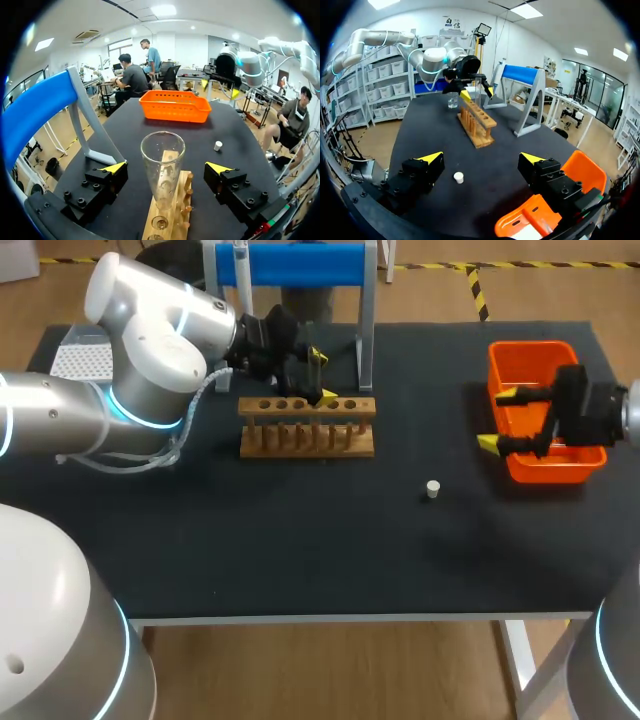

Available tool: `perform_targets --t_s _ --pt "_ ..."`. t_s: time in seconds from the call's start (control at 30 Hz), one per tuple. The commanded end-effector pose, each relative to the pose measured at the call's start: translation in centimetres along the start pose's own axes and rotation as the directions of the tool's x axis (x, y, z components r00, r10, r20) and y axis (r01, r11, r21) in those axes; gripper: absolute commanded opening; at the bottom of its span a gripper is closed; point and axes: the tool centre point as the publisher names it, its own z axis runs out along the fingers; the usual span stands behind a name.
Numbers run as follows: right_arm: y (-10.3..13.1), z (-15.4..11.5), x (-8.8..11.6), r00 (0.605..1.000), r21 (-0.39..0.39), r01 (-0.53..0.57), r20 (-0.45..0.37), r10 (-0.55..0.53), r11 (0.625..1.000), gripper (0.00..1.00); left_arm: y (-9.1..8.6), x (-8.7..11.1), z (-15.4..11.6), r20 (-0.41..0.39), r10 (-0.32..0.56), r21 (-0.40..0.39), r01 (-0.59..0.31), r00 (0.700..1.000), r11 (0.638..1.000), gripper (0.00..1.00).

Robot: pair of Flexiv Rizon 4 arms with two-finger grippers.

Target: Invert the test tube, pick up the pipette, mount the tip to pipette, aspirate from beaker and dispense into the tube, eject the tip, return the pipette, and cap with the stopper.

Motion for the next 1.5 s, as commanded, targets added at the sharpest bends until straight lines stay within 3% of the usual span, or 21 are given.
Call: perform_targets --t_s 0.03,0.13,0.93,1.1,1.5 --pt "-1.0 -0.7 2.4 0.999 0.010 -0.013 0.032 0.013 1.000 1.00 0.0 0.0 0.0 -0.001 0.000 0.000 0.000 1.000 1.000 1.00" --pt "-1.9 -0.8 3.2 0.998 0.024 -0.043 0.036 0.042 0.999 1.00 0.0 0.0 0.0 -0.001 0.000 0.000 0.000 1.000 1.000 1.00" --pt "-1.9 -0.8 3.2 0.998 0.024 -0.043 0.036 0.042 0.999 1.00 0.0 0.0 0.0 -0.001 0.000 0.000 0.000 1.000 1.000 1.00" --pt "-3.7 0.8 3.9 0.995 0.060 -0.062 0.077 0.057 0.996 1.00 0.0 0.0 0.0 -0.001 0.000 0.000 0.000 1.000 1.000 1.00" --pt "-5.2 3.9 5.2 0.990 0.096 -0.097 0.115 0.086 0.991 1.00 0.0 0.0 0.0 -0.001 0.000 0.000 0.000 1.000 1.000 1.00"
